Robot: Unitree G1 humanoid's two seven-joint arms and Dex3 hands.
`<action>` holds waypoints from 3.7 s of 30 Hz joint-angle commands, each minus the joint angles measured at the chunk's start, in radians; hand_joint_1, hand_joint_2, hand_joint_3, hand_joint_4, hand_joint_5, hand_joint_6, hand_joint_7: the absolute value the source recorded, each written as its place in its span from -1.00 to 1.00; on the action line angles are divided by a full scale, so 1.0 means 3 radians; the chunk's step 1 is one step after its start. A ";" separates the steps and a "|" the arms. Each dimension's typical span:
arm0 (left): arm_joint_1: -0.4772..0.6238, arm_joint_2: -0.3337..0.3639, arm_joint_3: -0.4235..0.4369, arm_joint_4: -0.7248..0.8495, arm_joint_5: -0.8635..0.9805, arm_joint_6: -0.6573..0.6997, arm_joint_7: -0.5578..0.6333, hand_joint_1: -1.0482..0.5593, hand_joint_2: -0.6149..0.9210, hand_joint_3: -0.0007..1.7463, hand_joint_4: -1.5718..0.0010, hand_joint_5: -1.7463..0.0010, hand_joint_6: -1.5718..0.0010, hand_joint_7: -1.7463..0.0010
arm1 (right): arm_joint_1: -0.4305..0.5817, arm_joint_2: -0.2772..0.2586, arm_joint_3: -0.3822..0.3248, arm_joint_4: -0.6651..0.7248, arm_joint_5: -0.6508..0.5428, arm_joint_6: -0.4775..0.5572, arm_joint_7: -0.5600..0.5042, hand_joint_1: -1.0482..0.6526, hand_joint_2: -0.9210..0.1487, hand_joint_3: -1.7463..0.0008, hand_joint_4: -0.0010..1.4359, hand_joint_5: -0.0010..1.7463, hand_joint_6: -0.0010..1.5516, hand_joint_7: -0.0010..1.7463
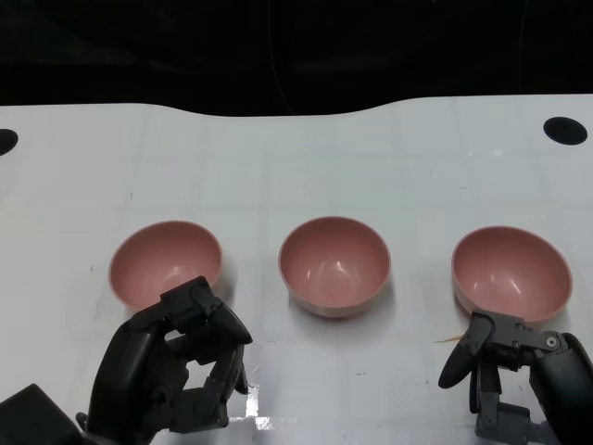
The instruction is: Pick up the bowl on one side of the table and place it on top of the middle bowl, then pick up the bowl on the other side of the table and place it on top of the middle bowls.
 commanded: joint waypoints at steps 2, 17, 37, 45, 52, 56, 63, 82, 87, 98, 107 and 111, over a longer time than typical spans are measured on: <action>0.0030 0.0071 0.0005 -0.0025 -0.0034 0.0000 -0.0097 0.06 0.36 0.42 -0.04 -1.00 -0.01 -0.65 | 0.0001 -0.0031 -0.0039 -0.0020 0.0026 -0.0009 -0.0009 0.24 0.27 -0.81 0.27 0.95 0.08 0.53; 0.0018 0.0084 0.0013 0.0000 0.0012 -0.0033 -0.0100 0.03 0.39 0.36 -0.02 -0.98 0.01 -0.65 | 0.0001 -0.0032 -0.0038 -0.0014 0.0017 -0.0020 -0.0012 0.24 0.27 -0.80 0.28 0.96 0.08 0.53; -0.0112 0.0043 0.0045 0.0162 -0.0033 -0.0052 -0.0099 0.05 0.34 0.43 -0.03 -0.98 0.01 -0.63 | -0.0154 -0.0151 -0.0207 -0.0099 -0.0600 0.0050 -0.0339 0.03 -0.25 0.13 -0.18 0.33 -0.21 -0.11; -0.0126 0.0031 0.0044 0.0166 -0.0028 -0.0045 -0.0089 0.05 0.31 0.46 -0.04 -0.96 -0.01 -0.61 | -0.0190 -0.0312 -0.0254 -0.0377 -0.1318 0.0398 -0.0518 -0.29 -0.83 0.98 -0.63 -0.12 -0.44 -0.69; -0.0119 0.0019 0.0033 0.0167 -0.0042 -0.0065 -0.0126 0.07 0.32 0.48 -0.04 -0.96 -0.01 -0.60 | -0.0176 -0.0407 -0.0234 -0.0586 -0.1876 0.0738 -0.0626 -0.49 -0.85 1.00 -0.82 -0.27 -0.63 -0.85; -0.0101 0.0019 0.0023 0.0125 -0.0022 -0.0023 -0.0100 0.05 0.34 0.42 -0.02 -0.96 0.01 -0.59 | -0.0207 -0.0470 -0.0170 -0.0714 -0.2314 0.1074 -0.0556 -0.57 -0.87 0.99 -0.92 -0.30 -0.68 -0.89; -0.0097 0.0009 0.0018 0.0108 0.0015 -0.0037 -0.0073 0.07 0.36 0.41 -0.02 -0.95 0.00 -0.59 | -0.0387 -0.0574 0.0021 -0.0671 -0.2827 0.1584 -0.0364 -0.58 -0.88 1.00 -0.97 -0.22 -0.67 -0.92; -0.0096 0.0006 0.0027 0.0108 0.0013 -0.0060 -0.0085 0.05 0.34 0.43 -0.02 -0.97 0.01 -0.60 | -0.1264 -0.0742 0.0654 0.0788 -0.2957 0.2145 -0.0198 -0.50 -0.89 1.00 -0.49 -0.66 -0.45 -0.97; -0.0085 -0.0001 0.0019 0.0089 0.0016 -0.0071 -0.0084 0.06 0.36 0.42 -0.01 -0.97 0.01 -0.60 | -0.1428 -0.0769 0.0770 0.1107 -0.2832 0.2081 -0.0282 -0.31 -0.99 0.99 -0.16 -0.75 -0.27 -0.95; -0.0085 -0.0018 0.0017 0.0098 -0.0012 -0.0053 -0.0095 0.06 0.35 0.43 -0.03 -0.96 -0.01 -0.58 | -0.1720 -0.0848 0.0826 0.1672 -0.2455 0.1426 -0.1267 -0.04 -0.98 0.84 0.27 0.99 0.31 -0.16; -0.0081 -0.0016 0.0015 0.0101 0.0018 -0.0058 -0.0072 0.07 0.34 0.45 -0.03 -0.95 -0.02 -0.57 | -0.1860 -0.0792 0.0844 0.1476 -0.2390 0.0980 -0.1873 0.00 -0.13 -0.19 0.34 1.00 -0.08 0.98; -0.0087 -0.0021 0.0014 0.0108 0.0032 -0.0058 -0.0063 0.05 0.33 0.45 -0.04 -0.95 -0.01 -0.58 | -0.1891 -0.0758 0.0916 0.1228 -0.2423 0.0909 -0.1849 0.04 -0.01 -0.21 0.35 1.00 -0.06 0.99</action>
